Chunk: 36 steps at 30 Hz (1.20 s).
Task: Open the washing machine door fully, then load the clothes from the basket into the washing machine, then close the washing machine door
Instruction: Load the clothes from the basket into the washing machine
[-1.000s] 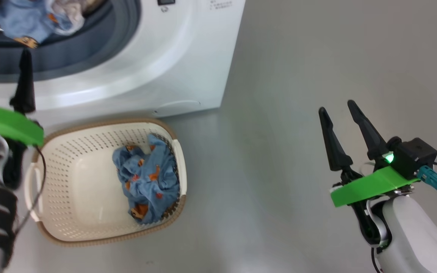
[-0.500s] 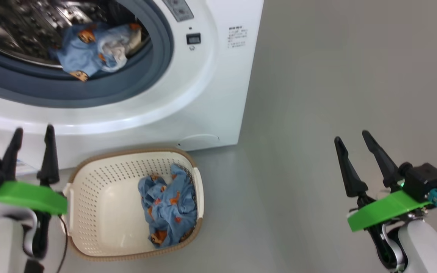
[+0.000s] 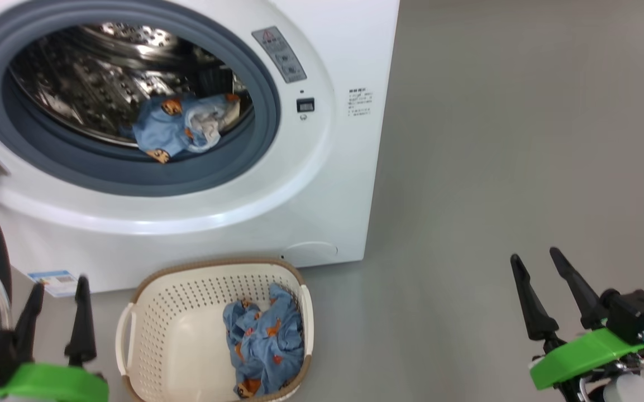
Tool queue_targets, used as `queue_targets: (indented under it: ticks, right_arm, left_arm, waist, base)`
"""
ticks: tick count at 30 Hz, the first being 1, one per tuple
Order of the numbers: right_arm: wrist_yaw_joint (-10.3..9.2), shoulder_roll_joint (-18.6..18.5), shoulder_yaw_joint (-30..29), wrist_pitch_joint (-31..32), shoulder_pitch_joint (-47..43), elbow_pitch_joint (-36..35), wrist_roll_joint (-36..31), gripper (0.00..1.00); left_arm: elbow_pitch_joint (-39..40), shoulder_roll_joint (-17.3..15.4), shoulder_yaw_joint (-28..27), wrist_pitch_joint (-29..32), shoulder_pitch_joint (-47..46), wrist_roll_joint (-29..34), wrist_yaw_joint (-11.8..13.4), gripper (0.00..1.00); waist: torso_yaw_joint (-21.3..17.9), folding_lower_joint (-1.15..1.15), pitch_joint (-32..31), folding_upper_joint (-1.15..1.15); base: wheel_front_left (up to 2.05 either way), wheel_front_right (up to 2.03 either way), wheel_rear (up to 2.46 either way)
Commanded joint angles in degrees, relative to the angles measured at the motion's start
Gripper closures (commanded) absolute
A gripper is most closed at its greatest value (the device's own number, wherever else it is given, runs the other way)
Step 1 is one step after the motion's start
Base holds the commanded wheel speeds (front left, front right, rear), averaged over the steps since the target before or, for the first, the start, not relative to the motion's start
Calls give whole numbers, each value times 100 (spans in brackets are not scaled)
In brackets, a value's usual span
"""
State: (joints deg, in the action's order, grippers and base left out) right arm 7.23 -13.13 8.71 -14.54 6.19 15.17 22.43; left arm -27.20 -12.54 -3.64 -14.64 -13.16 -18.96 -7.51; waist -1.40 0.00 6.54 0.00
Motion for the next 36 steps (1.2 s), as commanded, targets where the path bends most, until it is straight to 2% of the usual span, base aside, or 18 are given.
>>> queue_targets:
  ticks: [1, 9, 14, 27, 36]
  right_arm:
    - [25, -123, 49, -46, -90, -134, 143, 0]
    - [25, -189, -43, -46, -271, -223, 172, 0]
    - [25, -197, -66, -46, -274, -246, 161, 0]
    - [25, -160, -59, -46, -210, -270, 132, 0]
    - [25, -24, -78, -46, 27, -370, 28, 0]
  left_arm:
    - [264, -120, -279, -36, 141, 51, 8, 0]
    - [856, 7, -506, -36, 823, 163, 4, 0]
    - [971, 20, -531, -36, 921, 167, 3, 0]
    - [933, 7, -479, -36, 932, 85, 3, 0]
    - [601, 11, -258, -36, 724, -113, 3, 0]
  waist:
    - [14, 0, -244, 0]
    - [-24, 0, -337, 0]
    - [-39, 0, -317, 0]
    - [-103, 0, -237, 0]
    - [-166, 0, 263, 0]
  base:
    - [0, 0, 0]
    - [0, 0, 0]
    - [0, 0, 0]
    - [0, 0, 0]
    - [0, 0, 0]
